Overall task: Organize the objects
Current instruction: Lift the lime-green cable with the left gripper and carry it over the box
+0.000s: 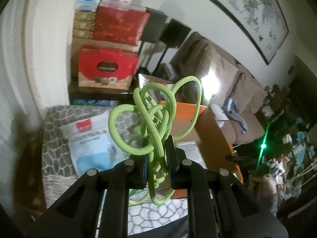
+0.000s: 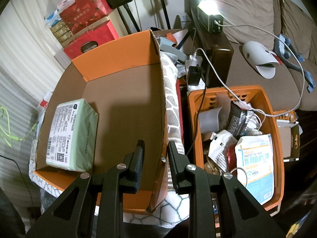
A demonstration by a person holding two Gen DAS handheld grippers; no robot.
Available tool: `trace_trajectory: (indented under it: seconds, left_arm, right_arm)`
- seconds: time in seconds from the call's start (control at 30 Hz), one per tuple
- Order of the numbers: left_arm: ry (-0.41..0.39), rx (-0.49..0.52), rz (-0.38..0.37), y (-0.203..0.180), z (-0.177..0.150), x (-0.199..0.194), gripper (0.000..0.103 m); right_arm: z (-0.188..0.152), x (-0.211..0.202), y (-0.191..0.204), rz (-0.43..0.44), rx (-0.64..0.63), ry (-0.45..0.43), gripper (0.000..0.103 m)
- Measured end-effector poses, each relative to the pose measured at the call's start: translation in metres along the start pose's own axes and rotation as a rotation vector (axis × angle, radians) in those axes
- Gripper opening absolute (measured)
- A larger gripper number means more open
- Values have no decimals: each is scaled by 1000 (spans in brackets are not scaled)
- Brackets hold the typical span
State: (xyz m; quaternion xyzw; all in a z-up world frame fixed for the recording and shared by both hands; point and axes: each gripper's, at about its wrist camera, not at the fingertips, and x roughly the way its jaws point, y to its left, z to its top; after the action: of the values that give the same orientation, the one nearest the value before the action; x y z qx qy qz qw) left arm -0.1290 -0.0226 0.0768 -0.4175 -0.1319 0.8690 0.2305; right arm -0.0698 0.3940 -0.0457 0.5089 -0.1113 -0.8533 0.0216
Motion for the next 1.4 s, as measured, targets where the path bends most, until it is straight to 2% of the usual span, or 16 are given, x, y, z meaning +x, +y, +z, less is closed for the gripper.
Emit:
trace_trajectory:
  seconds: [0.33,0.83,1.1,1.4]
  left_arm:
    - [4,58,-84,-64,15,21,14]
    - [78,103,-178,-140,16,79,14]
    - [129,96,-256,-165,7,125,14]
    - [176,75,-262,-180,-8,167,14]
  right_arm:
    - [0,0,0,1,0,0,24]
    - [0,0,0,3,3,-2,24]
    - [0,-1,-1,7,9,-4,24]
    - [-1,-1,-3,13,16,-6,23]
